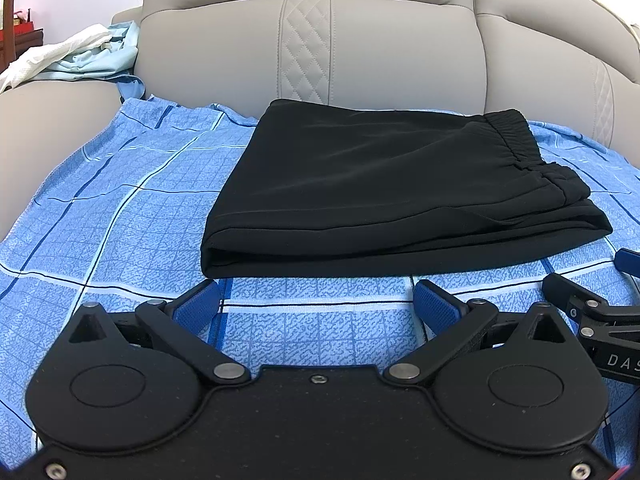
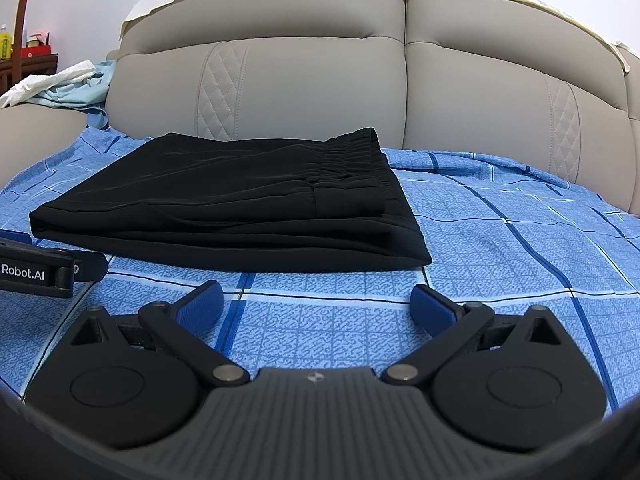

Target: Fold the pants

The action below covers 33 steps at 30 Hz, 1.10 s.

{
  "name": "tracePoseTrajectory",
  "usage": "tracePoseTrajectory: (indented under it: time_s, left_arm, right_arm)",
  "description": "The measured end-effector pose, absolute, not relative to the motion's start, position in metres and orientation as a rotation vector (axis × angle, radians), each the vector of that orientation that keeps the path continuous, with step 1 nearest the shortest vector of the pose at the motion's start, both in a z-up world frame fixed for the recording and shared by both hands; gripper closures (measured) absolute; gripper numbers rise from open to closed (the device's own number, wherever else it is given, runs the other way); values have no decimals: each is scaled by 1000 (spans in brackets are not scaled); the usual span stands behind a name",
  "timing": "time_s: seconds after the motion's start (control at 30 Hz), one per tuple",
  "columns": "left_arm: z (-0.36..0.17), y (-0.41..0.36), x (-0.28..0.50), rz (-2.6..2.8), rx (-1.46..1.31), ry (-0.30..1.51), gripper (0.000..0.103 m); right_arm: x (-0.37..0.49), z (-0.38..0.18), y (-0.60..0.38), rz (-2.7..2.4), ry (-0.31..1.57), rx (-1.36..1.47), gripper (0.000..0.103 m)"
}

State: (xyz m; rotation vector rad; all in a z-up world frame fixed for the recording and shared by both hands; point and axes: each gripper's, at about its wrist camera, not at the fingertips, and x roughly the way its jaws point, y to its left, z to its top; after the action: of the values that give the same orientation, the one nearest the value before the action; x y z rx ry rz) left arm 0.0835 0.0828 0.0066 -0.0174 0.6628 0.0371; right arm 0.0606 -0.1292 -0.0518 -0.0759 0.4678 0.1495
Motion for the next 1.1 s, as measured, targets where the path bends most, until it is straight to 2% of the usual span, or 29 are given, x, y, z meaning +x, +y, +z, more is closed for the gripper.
tracePoseTrajectory:
  time_s: [1.1]
  left_arm:
    - [6,83,83,37,-18,662,0]
  right_arm:
    - [60,-52,-130,167,464,-71,0]
